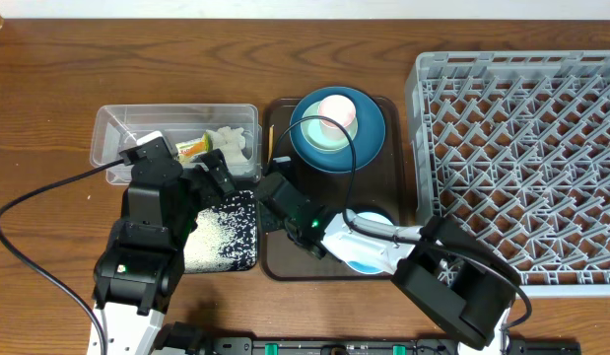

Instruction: Sort waste into correct bins and load items into the dishwasher rack

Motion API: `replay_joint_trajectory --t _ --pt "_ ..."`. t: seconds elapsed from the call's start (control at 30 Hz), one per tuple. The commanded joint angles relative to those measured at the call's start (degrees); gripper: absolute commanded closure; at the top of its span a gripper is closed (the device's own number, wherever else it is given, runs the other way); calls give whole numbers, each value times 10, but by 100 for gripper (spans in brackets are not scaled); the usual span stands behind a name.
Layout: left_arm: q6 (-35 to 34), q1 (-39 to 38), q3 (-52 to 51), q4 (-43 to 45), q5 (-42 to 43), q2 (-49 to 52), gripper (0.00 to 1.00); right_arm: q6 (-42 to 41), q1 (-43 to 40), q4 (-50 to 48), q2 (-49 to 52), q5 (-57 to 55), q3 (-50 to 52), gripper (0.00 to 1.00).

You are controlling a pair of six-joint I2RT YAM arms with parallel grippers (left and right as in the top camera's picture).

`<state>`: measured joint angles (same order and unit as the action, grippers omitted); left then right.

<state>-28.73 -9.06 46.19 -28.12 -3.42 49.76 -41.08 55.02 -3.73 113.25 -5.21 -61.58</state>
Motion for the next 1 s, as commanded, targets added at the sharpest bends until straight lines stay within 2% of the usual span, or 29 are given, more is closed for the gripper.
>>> replay_joint_trajectory --t 0.0,0.4,0.97 --pt "-5 3 -2 1 -11 0 2 -11 5 1 5 -17 -5 99" --pt "-5 3 -2 1 -11 0 2 -47 10 33 5 -19 -5 99" --pt "-5 3 -2 1 -11 0 2 -39 3 47 -4 -44 -6 99"
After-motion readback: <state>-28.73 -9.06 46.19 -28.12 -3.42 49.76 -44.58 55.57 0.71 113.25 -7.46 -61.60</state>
